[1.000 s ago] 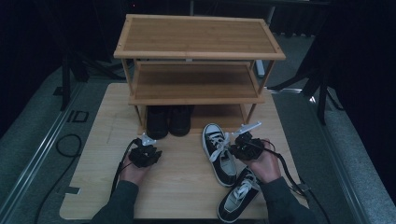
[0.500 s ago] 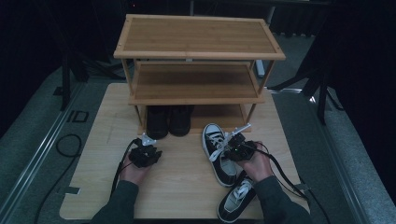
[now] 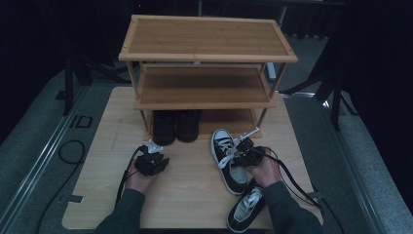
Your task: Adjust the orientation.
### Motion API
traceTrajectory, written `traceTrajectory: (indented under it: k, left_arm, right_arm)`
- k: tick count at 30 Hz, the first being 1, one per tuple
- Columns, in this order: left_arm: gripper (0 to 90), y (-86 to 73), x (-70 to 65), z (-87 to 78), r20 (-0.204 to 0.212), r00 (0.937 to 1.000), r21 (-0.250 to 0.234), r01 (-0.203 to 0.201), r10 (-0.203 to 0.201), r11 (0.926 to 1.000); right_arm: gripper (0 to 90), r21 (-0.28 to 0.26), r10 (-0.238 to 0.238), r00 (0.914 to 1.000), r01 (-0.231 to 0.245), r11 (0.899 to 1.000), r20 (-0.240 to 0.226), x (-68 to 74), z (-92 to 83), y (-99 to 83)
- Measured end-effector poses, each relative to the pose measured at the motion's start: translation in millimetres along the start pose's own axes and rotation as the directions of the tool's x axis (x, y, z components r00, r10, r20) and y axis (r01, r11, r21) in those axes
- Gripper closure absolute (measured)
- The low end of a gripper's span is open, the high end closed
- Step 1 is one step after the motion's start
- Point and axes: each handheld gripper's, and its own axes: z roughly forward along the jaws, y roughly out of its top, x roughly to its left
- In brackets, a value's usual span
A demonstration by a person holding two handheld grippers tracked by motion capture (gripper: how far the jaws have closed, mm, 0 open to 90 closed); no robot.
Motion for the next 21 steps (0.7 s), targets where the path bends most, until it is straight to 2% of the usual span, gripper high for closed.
traceTrajectory:
  k: [7, 17, 21]
  left_arm:
    - [68.2, -1.2, 0.2, -1.0, 0.006, 1.0000, -0.001, -0.002, 0.002, 1.0000]
    - [66.4, 1.5, -2.2, 1.4, -0.002, 0.9999, 0.002, -0.010, 0.010, 0.9999]
    - [66.4, 1.8, -1.6, 1.2, 0.002, 1.0000, 0.005, -0.008, 0.008, 1.0000]
  right_arm:
    - [84.7, 0.002, 0.007, 1.0000, -0.007, 1.000, -0.003, -0.6, -1.0, 0.7]
    - [86.7, -0.028, 0.049, 0.9988, -0.049, 0.998, -0.007, -1.6, -2.3, 1.2]
    - [86.9, -0.043, 0.058, 0.9979, -0.059, 0.997, -0.028, -4.4, -3.8, 2.9]
